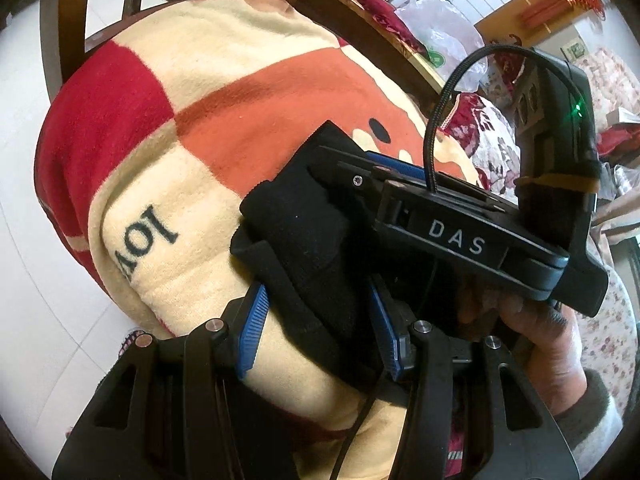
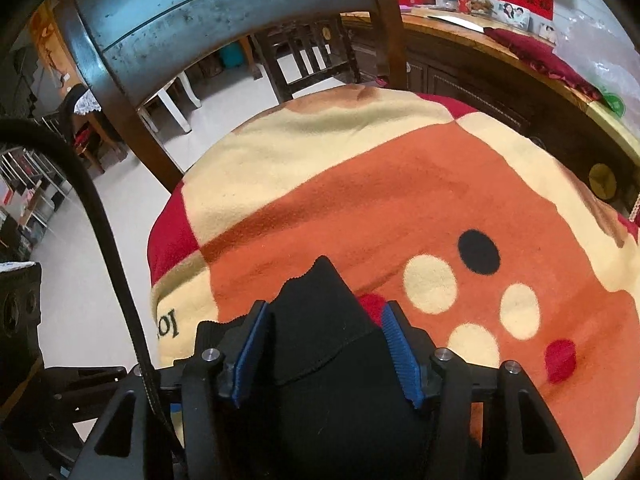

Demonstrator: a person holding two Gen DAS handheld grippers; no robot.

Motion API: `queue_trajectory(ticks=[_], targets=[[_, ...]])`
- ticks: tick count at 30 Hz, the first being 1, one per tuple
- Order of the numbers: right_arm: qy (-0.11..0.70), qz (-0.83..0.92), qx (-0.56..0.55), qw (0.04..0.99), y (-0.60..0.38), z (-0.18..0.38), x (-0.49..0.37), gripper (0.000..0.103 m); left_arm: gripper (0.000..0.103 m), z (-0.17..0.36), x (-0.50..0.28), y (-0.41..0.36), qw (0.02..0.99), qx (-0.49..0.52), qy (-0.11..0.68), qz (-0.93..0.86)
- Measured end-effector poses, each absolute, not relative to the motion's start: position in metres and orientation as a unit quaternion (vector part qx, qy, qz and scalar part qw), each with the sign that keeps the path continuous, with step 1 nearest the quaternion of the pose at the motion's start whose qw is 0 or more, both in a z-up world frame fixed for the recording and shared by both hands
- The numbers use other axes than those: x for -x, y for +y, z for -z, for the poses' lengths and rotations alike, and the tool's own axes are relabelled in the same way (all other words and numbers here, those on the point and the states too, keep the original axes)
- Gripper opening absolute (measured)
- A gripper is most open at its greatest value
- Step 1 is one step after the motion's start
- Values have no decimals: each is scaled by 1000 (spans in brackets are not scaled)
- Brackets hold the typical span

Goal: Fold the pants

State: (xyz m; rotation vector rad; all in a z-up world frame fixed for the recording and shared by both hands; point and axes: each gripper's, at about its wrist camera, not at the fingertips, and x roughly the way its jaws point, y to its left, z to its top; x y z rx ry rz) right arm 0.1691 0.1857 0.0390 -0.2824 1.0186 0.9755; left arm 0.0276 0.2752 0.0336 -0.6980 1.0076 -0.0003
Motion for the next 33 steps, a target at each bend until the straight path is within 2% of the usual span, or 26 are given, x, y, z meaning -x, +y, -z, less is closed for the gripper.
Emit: queue_trajectory(ticks=[6, 15, 19, 23, 33], targets=[[467, -444, 130, 753, 188, -38, -171, 53, 49, -35, -31, 271, 820, 317, 476, -3], [452, -444, 117, 765, 182, -43, -167, 25, 48, -35, -31, 271, 822, 321, 471, 3], [453, -449, 85, 766, 172, -48, -167, 17, 30, -35, -28, 277, 823, 330, 462, 8], [448, -456, 50, 767, 162, -60, -165, 15, 27, -48, -22, 279, 838, 326, 438, 19], [420, -467, -21, 777, 130, -101, -157, 15, 26, -94, -10, 267, 868, 296, 396, 54]])
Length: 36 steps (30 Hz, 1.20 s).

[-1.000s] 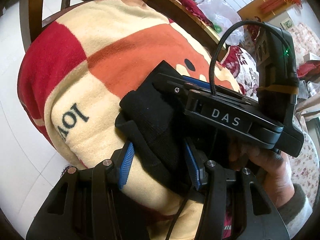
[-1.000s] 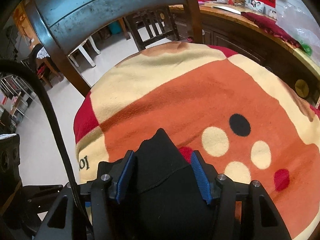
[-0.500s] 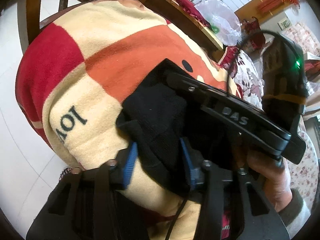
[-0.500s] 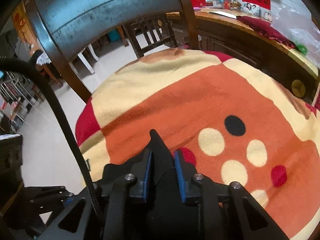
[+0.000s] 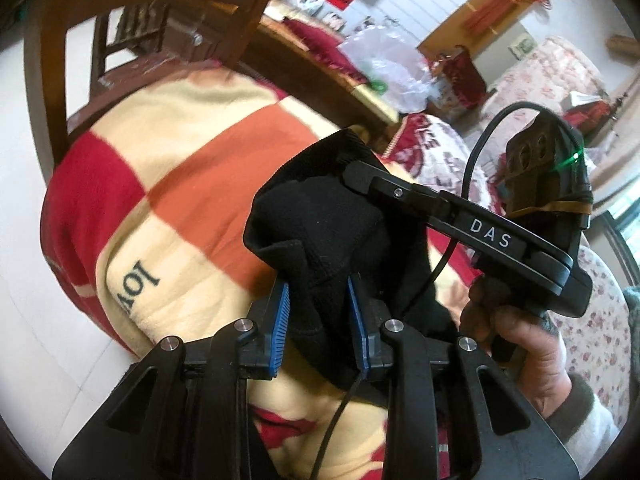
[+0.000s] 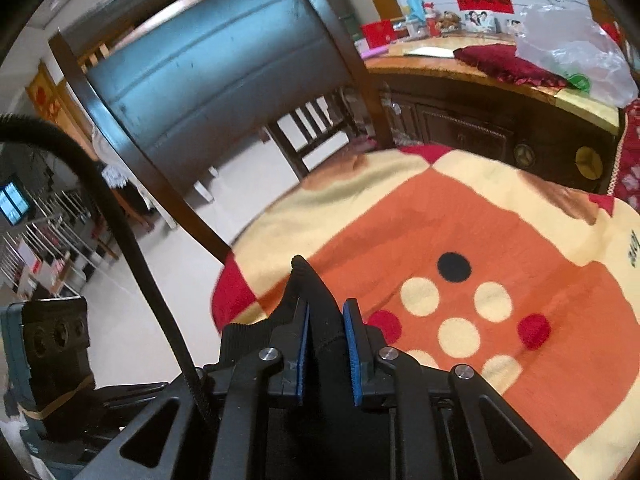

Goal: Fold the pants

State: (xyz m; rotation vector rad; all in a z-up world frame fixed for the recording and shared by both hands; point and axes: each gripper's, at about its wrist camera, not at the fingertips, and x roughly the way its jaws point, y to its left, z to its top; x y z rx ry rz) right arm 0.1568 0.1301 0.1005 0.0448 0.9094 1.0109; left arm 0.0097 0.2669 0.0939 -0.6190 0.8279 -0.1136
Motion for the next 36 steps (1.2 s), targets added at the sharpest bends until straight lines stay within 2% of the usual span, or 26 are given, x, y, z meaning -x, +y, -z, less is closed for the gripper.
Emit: queue_trajectory(ticks=[8, 19, 28, 36], targets=[[395, -474, -87, 782, 84, -135, -144, 15, 26, -129, -4, 244, 885, 267, 370, 97], [362, -461, -121, 802, 12, -162, -117, 15, 26, -160, 3, 192, 890, 217, 361, 172], [370, -407, -158, 820, -69, -151, -103, 15, 26, -164, 4, 117, 871, 173, 384, 252], [393, -329, -179, 840, -148, -114, -87, 15, 26, -140, -1, 32, 841, 118, 420, 320]])
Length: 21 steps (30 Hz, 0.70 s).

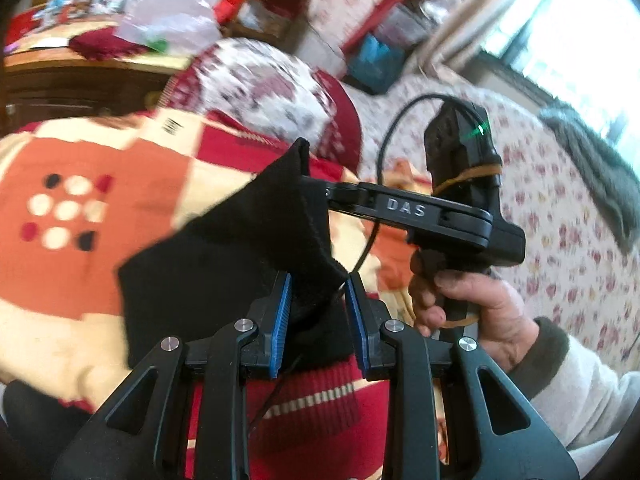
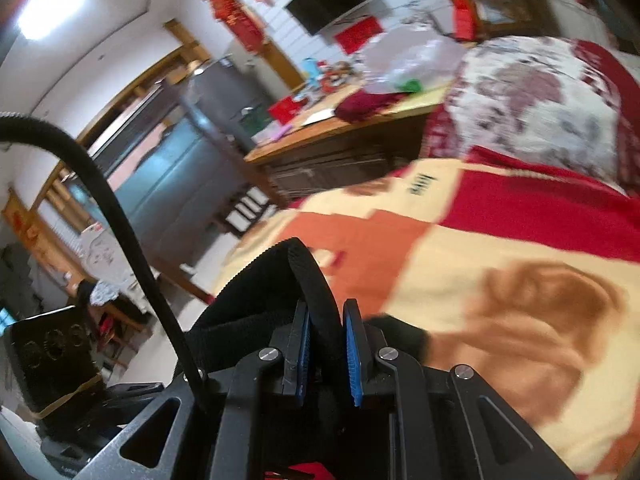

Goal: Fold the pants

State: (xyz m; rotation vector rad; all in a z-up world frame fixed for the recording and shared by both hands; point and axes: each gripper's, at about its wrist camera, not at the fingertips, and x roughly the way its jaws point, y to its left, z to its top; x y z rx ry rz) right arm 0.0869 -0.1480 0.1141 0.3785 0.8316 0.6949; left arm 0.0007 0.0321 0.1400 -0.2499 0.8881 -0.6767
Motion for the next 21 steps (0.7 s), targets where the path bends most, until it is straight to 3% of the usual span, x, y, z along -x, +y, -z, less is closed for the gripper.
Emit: queue_trajectory(ticks=[9, 12, 14, 15, 21], targets=[[448, -225, -252, 828, -233, -51, -71, 17, 26, -91, -2, -32, 791, 90, 479, 370], [442, -210, -271, 829, -255, -52, -57, 27, 26, -93, 4, -37, 772, 85, 493, 393], [439, -201, -277, 831, -268, -57, -45, 47, 26, -101, 8, -31, 771, 84, 493, 395], [435, -201, -279, 832, -272, -61, -40, 48, 27, -109, 9, -23, 769, 86, 495, 395], [409, -214, -288, 839, -287, -85, -4, 53, 47, -144, 10, 28, 794, 87, 473, 372]])
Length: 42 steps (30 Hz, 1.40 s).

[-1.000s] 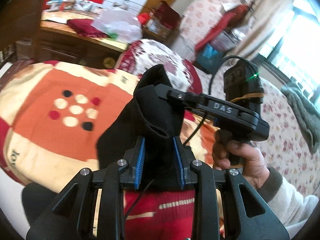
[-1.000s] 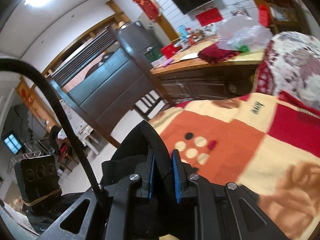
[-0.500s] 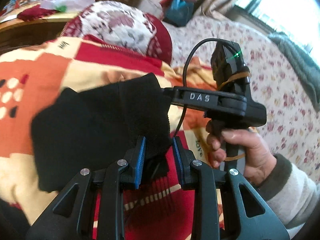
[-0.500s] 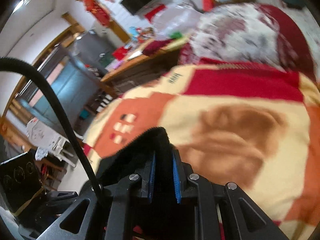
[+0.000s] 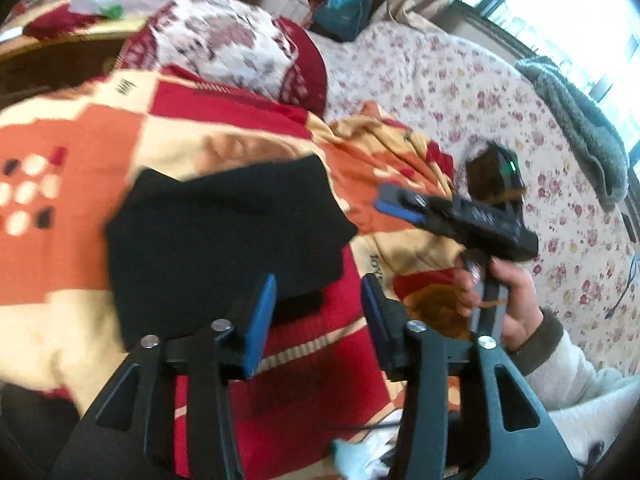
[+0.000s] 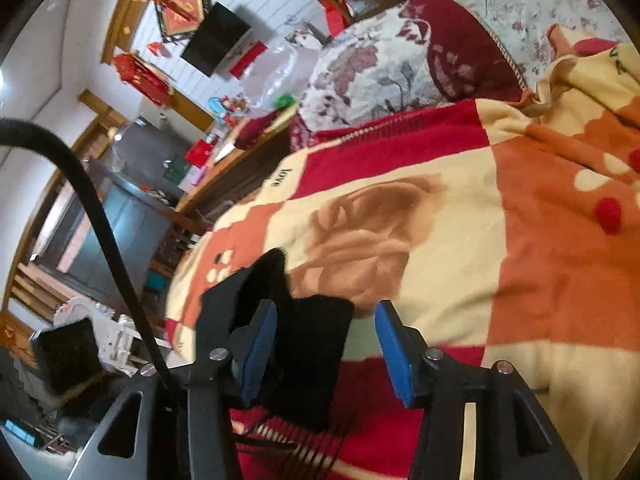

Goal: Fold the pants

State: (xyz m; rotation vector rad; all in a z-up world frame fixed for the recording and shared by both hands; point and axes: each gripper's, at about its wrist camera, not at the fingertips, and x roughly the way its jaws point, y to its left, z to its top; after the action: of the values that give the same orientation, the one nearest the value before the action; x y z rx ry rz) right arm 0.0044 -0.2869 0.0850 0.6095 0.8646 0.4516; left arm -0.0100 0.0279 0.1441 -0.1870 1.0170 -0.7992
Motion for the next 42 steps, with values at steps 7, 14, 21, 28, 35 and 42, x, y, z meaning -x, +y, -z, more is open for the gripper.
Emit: queue_trajectory(ticks=[7, 14, 21, 28, 35, 42], targets=[[404, -230, -219, 858, -246, -104, 20, 67, 56, -152, -16, 72, 833, 74, 455, 305], [374, -270, -142, 876, -207, -118, 19, 67, 56, -130, -30, 73, 826, 76, 472, 299], [404, -290, -66, 865, -183, -99, -3, 54, 56, -122, -42, 77, 834, 85, 469, 279], [445, -297, -69, 842, -174, -74, -12, 29, 56, -116, -68, 75, 839, 81, 469, 263], [435, -292, -83, 848, -180, -76, 16, 9, 56, -110, -102, 62, 841, 50, 472, 260], [464, -259, -170, 830, -208, -41, 17, 8, 56, -90, -116, 38, 841, -37, 480, 246]])
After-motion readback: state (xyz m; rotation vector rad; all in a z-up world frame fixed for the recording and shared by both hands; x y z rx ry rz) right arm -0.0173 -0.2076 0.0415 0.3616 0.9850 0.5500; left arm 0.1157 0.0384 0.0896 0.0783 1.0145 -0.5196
